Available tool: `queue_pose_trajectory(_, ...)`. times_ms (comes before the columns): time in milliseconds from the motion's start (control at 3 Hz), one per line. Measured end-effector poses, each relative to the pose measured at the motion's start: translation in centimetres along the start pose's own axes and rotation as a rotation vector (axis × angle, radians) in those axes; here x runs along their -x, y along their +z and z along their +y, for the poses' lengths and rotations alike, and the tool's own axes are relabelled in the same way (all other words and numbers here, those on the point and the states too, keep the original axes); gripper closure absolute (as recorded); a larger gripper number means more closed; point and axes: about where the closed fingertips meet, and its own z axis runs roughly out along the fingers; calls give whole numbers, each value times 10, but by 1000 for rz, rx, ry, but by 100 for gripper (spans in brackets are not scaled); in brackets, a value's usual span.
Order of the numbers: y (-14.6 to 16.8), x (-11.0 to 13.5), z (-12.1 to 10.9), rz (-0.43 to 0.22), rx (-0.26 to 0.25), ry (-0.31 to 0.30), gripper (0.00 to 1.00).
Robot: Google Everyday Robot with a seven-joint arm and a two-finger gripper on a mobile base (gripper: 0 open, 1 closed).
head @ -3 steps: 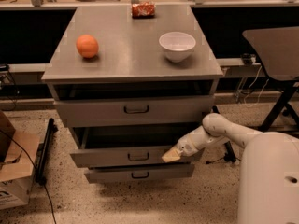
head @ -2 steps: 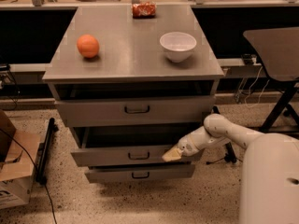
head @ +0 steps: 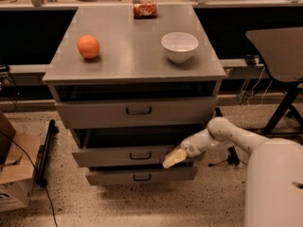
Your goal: Close middle drawer
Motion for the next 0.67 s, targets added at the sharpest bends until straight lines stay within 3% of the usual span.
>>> queue_pose_trajectory(667,1,2,-5,-26,-15,-1,0)
